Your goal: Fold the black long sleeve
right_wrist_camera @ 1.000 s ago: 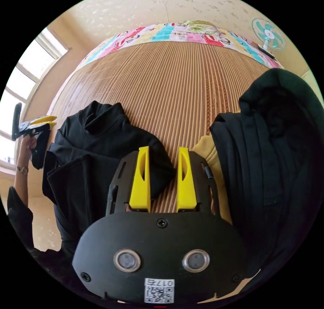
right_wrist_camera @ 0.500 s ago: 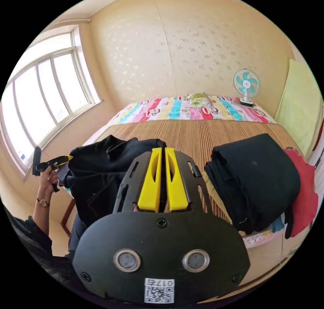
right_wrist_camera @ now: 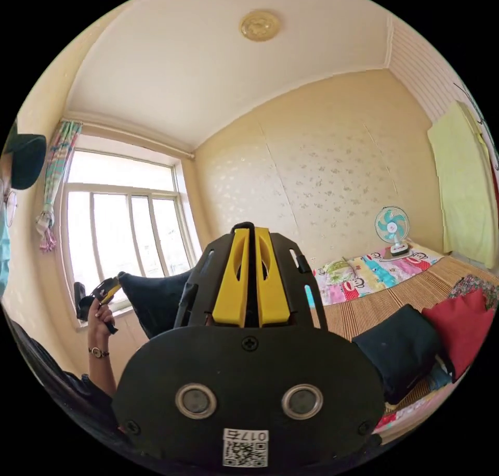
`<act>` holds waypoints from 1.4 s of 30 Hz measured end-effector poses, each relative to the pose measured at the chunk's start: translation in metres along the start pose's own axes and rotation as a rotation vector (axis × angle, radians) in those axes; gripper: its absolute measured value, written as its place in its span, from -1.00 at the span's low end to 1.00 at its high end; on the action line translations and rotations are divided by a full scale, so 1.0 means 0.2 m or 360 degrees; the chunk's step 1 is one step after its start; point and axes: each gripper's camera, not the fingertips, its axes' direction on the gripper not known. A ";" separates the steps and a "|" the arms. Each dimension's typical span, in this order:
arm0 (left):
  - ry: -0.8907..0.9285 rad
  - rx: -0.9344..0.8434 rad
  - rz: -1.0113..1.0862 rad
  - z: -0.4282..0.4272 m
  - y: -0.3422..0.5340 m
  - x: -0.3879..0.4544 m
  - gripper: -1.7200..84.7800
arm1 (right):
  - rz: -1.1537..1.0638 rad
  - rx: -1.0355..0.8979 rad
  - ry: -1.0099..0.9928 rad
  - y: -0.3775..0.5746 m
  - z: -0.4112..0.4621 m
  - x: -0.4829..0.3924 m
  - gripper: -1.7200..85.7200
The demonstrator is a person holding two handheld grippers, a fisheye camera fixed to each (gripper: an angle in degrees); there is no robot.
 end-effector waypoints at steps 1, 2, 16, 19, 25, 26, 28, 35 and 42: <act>-0.0036 0.0059 0.0044 -0.04 0.01 0.05 -0.91 | -0.0034 0.0135 0.0051 0.01 -0.12 -0.05 -0.91; -0.0128 0.0163 0.0144 -0.12 0.03 0.16 -0.91 | -0.0052 0.0272 0.0105 0.02 -0.23 -0.10 -0.91; -0.0333 -0.0511 0.0126 0.79 -0.23 -0.32 -0.88 | -0.0140 -0.0413 0.0345 -0.02 0.87 0.26 -0.88; -0.0589 -0.1030 0.0024 1.43 -0.07 -0.85 -0.84 | -0.0100 -0.0996 0.0469 0.34 1.72 0.67 -0.85; -0.0553 -0.1477 -0.0219 1.77 0.82 -1.25 -0.84 | 0.0149 -0.1518 0.0206 1.33 1.99 0.88 -0.88; -0.0554 -0.1637 -0.0106 1.82 1.03 -1.20 -0.84 | 0.0081 -0.1644 0.0189 1.55 1.97 0.82 -0.89; -0.0519 -0.1899 0.0011 1.89 1.37 -1.13 -0.83 | -0.0045 -0.1846 0.0190 1.87 1.93 0.73 -0.90; -0.0735 -0.1892 -0.0024 1.60 1.89 -0.97 -0.86 | -0.0662 -0.1740 0.0448 2.46 1.33 0.44 -0.95; -0.0888 -0.1590 -0.0012 1.11 1.68 -0.96 -0.78 | -0.0604 -0.1810 0.0412 2.45 1.14 0.42 -0.95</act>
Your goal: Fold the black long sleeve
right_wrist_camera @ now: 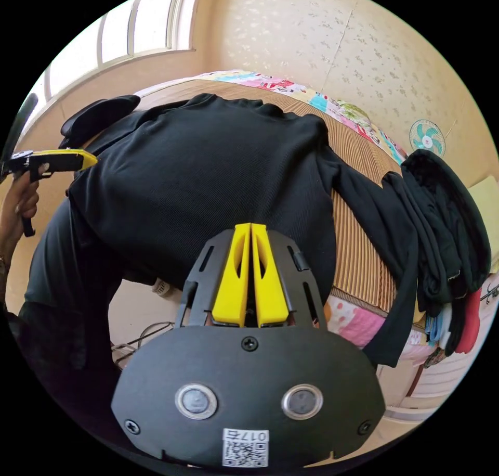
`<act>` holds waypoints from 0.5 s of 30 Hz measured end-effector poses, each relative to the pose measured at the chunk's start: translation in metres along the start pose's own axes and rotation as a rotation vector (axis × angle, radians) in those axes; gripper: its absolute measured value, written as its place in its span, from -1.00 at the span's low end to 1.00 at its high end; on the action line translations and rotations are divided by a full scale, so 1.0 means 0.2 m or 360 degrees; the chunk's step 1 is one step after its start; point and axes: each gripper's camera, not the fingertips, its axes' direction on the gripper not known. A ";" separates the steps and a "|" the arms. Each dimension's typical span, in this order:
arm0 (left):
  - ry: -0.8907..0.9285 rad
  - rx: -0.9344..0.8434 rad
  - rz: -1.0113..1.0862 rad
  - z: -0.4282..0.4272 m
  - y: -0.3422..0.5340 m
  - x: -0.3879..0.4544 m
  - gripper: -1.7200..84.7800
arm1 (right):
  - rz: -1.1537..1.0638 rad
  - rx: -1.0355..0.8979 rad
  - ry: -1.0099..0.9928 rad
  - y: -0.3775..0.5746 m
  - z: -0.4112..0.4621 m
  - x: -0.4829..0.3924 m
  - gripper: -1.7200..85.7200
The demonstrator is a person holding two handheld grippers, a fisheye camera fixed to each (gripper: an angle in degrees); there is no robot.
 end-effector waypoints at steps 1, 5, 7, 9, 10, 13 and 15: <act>-0.0051 0.0032 -0.0027 -0.03 0.02 -0.05 -0.76 | 0.0013 -0.0013 -0.0025 -0.01 0.01 0.02 -0.95; -0.0279 -0.0142 -0.0192 0.01 0.00 -0.39 -0.68 | 0.0152 -0.0013 -0.0169 -0.02 0.03 0.13 -0.95; -0.0235 -0.0509 -0.0156 0.21 -0.03 -0.50 -0.71 | 0.0254 0.0005 -0.0276 0.00 0.03 0.20 -0.95; -0.0131 -0.0553 -0.0174 0.25 -0.06 -0.61 -0.76 | 0.0307 0.0009 -0.0369 0.01 0.03 0.26 -0.95; -0.0099 -0.0589 -0.0188 0.25 -0.07 -0.64 -0.77 | 0.0255 -0.0001 -0.0375 0.01 0.01 0.27 -0.95; 0.0371 -0.0531 -0.0391 0.06 -0.12 -0.85 -0.86 | 0.0038 -0.0095 -0.0274 0.00 -0.08 0.24 -0.94; 0.1232 -0.0147 -0.0512 -0.21 -0.14 -1.04 -0.87 | -0.0015 -0.0097 -0.0332 -0.01 -0.17 0.23 -0.93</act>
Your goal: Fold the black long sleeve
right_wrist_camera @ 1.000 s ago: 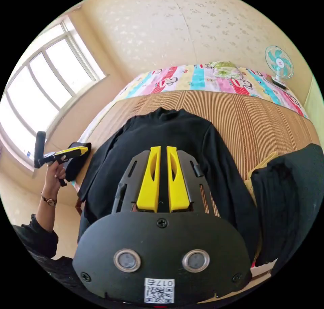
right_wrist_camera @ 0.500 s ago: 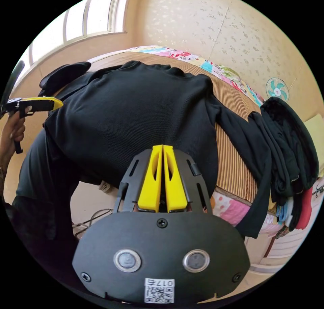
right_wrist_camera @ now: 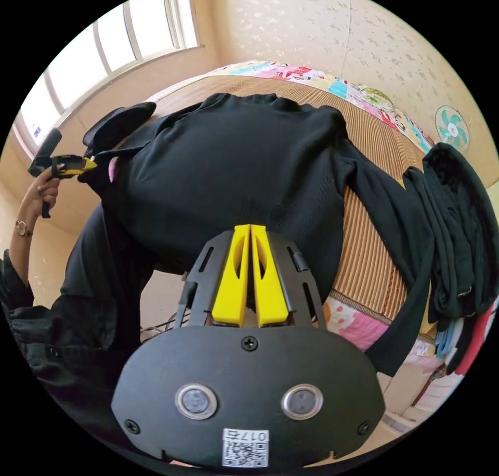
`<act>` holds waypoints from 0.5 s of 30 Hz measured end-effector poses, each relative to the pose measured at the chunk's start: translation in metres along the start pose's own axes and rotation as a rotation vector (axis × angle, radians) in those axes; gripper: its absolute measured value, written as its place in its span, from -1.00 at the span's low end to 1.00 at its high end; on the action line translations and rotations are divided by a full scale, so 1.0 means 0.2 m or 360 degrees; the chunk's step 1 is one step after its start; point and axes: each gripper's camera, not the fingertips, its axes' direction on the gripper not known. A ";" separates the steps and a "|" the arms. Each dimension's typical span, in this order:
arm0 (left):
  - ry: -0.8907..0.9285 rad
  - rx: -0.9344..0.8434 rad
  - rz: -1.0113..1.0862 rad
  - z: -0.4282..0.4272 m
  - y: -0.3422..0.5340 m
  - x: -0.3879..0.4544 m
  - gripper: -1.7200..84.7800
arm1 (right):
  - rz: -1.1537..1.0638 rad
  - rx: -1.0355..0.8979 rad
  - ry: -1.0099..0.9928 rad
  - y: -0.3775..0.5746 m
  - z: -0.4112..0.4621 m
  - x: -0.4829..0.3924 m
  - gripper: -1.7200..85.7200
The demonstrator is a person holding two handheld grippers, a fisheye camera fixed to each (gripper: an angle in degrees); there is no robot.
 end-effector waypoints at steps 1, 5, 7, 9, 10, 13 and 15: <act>0.0189 0.0069 0.0030 -0.07 0.00 0.02 -0.87 | -0.0054 0.0104 -0.0095 0.02 -0.10 -0.03 -0.91; 0.0777 0.0212 0.0387 -0.32 -0.09 0.29 -0.87 | -0.0360 0.0680 -0.0621 0.06 -0.48 -0.17 -0.67; 0.0875 0.0138 0.0412 -0.29 -0.14 0.36 -0.87 | -0.0431 0.0837 -0.0802 0.01 -0.59 -0.23 -0.58; 0.0871 0.0034 0.0390 -0.21 -0.19 0.40 -0.87 | -0.0476 0.0948 -0.0869 -0.08 -0.68 -0.29 -0.57; 0.0870 0.0024 0.0363 -0.20 -0.20 0.40 -0.86 | -0.0565 0.0997 -0.0864 -0.15 -0.71 -0.34 -0.60; 0.1036 0.0140 0.0238 -0.19 -0.22 0.32 -0.82 | -0.0874 0.0905 -0.0527 -0.37 -0.71 -0.50 -0.80; 0.1378 0.0353 0.0274 -0.26 -0.21 0.19 -0.70 | -0.0763 0.1010 -0.0363 -0.51 -0.75 -0.45 -0.82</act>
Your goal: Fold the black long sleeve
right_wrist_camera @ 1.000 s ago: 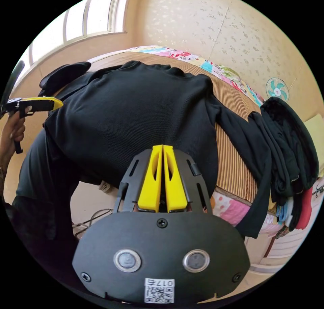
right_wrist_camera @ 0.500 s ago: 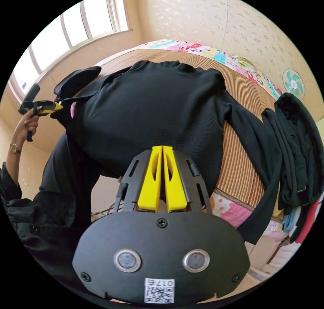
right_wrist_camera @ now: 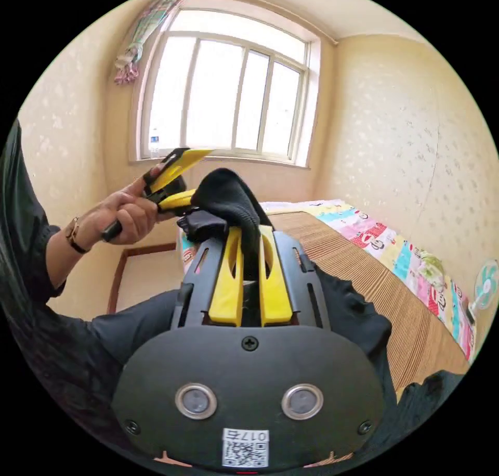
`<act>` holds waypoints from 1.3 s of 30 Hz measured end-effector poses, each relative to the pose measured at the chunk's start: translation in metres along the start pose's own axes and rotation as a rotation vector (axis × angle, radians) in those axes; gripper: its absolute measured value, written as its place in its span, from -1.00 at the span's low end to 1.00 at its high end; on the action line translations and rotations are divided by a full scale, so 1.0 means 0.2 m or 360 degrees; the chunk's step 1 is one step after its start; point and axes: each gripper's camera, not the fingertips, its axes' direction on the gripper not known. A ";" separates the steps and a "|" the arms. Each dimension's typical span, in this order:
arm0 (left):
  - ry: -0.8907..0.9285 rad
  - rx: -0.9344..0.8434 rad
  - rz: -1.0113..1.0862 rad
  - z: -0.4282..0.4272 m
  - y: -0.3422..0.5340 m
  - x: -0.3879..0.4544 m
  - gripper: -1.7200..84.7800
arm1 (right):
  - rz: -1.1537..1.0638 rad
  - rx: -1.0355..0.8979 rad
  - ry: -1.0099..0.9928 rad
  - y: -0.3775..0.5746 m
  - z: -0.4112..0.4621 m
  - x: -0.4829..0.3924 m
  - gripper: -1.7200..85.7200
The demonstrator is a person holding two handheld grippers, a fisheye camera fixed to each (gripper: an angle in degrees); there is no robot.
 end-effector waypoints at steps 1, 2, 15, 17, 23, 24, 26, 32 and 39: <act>0.0053 0.0030 -0.0005 -0.04 0.00 -0.01 -0.69 | 0.0130 0.0075 0.0040 -0.06 -0.02 0.16 -0.82; 0.0067 0.0072 -0.0020 -0.10 0.02 -0.04 -0.68 | 0.0326 0.0114 0.0092 -0.10 -0.05 0.37 -0.82; -0.1038 -0.0624 -0.0336 0.12 0.09 -0.62 -0.69 | 0.1493 -0.0016 0.0077 0.92 -0.34 1.41 -0.84; -0.1013 -0.0895 -0.0314 0.31 0.05 -0.76 -0.70 | 0.1393 0.0123 -0.0090 0.58 -0.31 1.43 -0.84; -0.1314 -0.0902 -0.0047 0.71 -0.02 -1.05 -0.66 | 0.0645 0.0250 -0.0572 -0.70 0.02 1.16 -0.83; -0.1369 -0.0747 0.0040 0.71 -0.06 -1.07 -0.66 | 0.0595 0.0259 -0.0613 -0.77 0.05 1.15 -0.83; -0.1471 -0.0544 0.0183 0.70 -0.15 -1.10 -0.66 | 0.0491 0.0258 -0.0757 -0.91 0.10 1.16 -0.83; -0.1819 -0.0057 0.0112 0.38 -0.25 -1.21 -0.65 | 0.0936 0.0197 -0.0327 -0.22 0.10 1.55 -0.82; -0.1675 -0.0022 0.0021 0.25 -0.07 -1.34 -0.68 | 0.1554 -0.0815 0.0373 0.86 0.36 1.87 -0.78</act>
